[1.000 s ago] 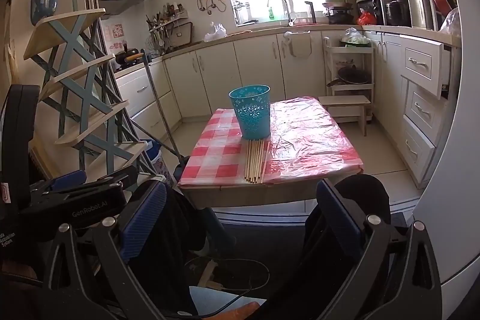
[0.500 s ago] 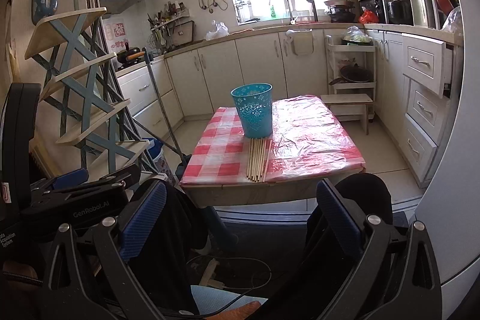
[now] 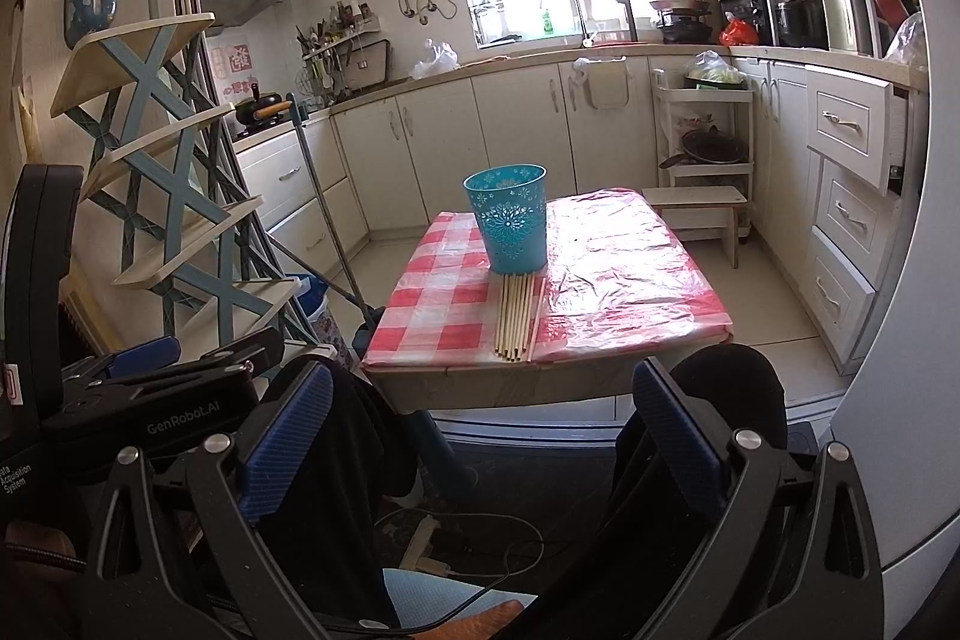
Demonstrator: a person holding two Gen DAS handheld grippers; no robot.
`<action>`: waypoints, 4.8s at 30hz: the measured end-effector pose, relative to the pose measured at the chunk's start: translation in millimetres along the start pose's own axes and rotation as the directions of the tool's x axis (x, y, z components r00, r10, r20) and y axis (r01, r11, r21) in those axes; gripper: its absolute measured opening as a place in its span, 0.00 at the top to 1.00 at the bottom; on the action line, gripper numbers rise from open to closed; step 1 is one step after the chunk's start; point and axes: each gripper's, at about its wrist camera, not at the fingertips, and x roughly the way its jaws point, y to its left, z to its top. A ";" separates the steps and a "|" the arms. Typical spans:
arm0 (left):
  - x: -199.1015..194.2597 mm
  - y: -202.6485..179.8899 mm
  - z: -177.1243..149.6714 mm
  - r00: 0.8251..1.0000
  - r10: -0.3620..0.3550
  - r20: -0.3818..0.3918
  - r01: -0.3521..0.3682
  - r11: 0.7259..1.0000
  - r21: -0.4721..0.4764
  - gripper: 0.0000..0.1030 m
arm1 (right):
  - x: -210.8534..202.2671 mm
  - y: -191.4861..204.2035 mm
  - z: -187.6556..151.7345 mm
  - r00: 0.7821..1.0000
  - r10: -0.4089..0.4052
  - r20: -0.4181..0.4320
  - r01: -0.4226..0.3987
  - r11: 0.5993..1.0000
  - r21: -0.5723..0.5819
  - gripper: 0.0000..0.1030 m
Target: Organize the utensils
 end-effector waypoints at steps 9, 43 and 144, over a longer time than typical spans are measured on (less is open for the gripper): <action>-1.1 -2.0 -1.8 1.000 -0.002 0.001 0.002 1.000 -0.002 0.07 | -0.2 1.0 -1.5 1.000 0.000 0.001 0.000 1.000 -0.001 0.07; 144.1 -30.2 28.6 0.987 -0.044 -0.155 0.048 0.999 0.024 0.08 | 138.1 -29.4 29.3 0.993 -0.086 -0.076 0.082 0.995 -0.055 0.07; 400.0 -107.6 249.7 0.896 -0.104 0.432 0.200 0.963 -0.182 0.96 | 445.9 -86.3 53.9 0.875 -0.059 -0.481 -0.060 0.972 -0.229 0.92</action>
